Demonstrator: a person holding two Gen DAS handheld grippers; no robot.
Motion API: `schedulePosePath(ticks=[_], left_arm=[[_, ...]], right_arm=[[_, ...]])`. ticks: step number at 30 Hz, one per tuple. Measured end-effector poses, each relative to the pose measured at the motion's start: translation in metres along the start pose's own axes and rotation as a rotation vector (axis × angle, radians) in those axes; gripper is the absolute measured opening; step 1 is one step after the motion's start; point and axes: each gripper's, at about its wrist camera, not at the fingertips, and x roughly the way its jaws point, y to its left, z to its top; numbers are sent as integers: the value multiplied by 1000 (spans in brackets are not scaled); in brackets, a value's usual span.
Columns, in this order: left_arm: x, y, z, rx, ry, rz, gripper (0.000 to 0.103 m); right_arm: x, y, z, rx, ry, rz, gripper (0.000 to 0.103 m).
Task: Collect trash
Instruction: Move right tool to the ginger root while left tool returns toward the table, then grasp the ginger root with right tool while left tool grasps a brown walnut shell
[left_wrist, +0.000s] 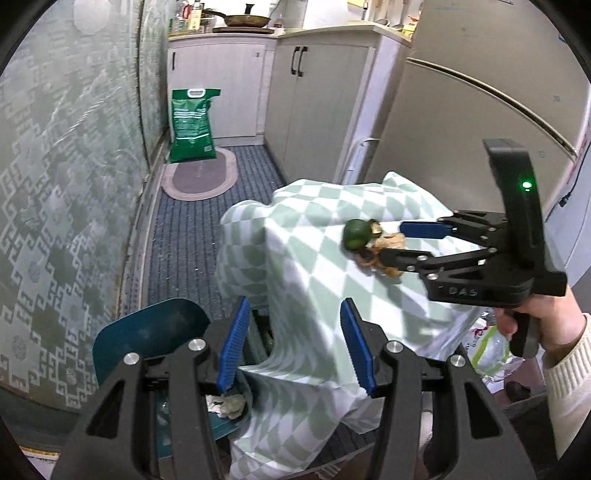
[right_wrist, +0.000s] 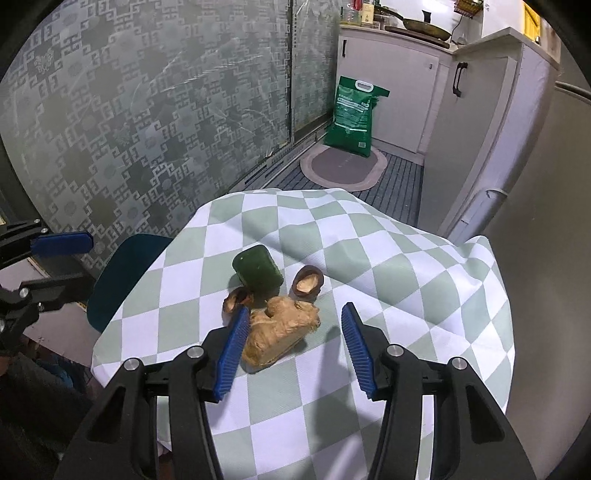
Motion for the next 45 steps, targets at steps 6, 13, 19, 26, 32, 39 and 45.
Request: schedulePosePath(ticks=[6, 13, 19, 26, 32, 39, 45], left_arm=[[-2, -12, 2, 19, -2, -32, 54], [6, -24, 6, 45, -1, -50, 53], [28, -43, 12, 99, 21, -36, 47], [62, -60, 13, 155, 59, -5, 37], [77, -62, 22, 150, 63, -10, 36], [90, -69, 30, 164, 74, 27, 21], [86, -69, 28, 160, 78, 22, 21]], right_arm=[[10, 1, -1, 4, 29, 26, 45], [1, -7, -1, 49, 19, 30, 44], [-31, -29, -2, 127, -49, 33, 44], [-65, -45, -2, 165, -117, 55, 45], [-92, -57, -1, 177, -178, 63, 45], [-103, -72, -5, 193, -198, 51, 45], [-108, -75, -6, 209, -213, 32, 45]])
